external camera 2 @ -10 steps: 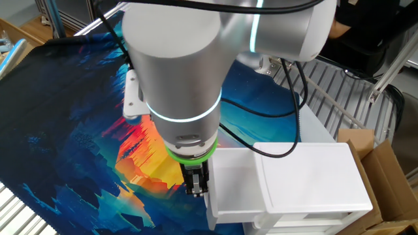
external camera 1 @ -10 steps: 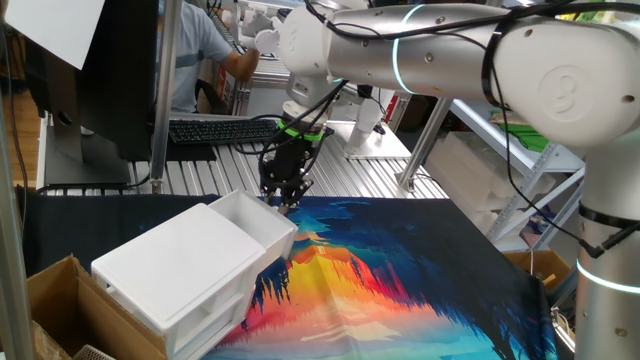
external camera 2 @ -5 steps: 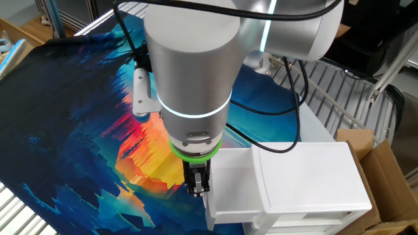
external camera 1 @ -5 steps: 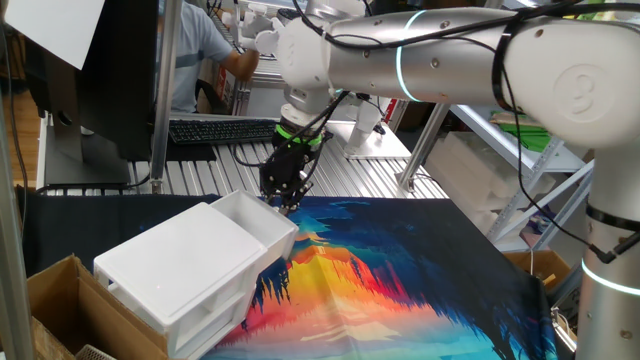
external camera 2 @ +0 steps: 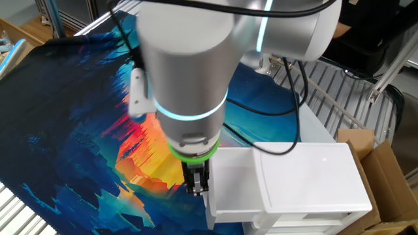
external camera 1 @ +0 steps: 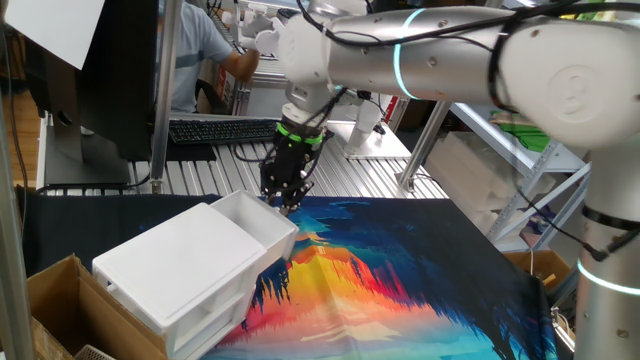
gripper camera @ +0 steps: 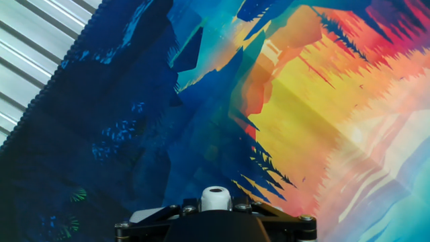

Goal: Grasp the handle and close the drawer

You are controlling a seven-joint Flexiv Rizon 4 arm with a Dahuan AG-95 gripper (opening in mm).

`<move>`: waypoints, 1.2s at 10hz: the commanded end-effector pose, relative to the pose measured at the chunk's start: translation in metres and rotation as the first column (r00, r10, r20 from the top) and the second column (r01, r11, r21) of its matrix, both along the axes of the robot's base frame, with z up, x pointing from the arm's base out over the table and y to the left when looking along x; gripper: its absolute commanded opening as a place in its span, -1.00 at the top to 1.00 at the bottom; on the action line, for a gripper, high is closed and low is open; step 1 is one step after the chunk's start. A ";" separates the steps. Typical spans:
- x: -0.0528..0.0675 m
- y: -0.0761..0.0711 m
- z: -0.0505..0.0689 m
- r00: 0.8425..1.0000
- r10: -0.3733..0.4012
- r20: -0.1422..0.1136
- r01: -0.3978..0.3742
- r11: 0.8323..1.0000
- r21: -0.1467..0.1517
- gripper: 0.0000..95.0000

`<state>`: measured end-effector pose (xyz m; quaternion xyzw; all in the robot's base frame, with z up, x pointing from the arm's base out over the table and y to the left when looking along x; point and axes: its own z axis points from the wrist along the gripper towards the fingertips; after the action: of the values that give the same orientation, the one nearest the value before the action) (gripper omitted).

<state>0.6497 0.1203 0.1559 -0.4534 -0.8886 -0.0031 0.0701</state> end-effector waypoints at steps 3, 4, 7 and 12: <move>-0.005 0.004 0.003 1.000 -0.018 -0.012 0.018 1.000 0.003 1.00; -0.005 0.004 0.003 1.000 -0.014 -0.011 0.014 1.000 0.003 1.00; -0.004 0.004 0.002 1.000 -0.025 -0.004 0.025 1.000 -0.003 0.60; -0.001 0.002 0.001 1.000 -0.011 0.009 0.011 1.000 -0.024 0.20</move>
<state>0.6480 0.1221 0.1564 -0.4589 -0.8865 0.0059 0.0597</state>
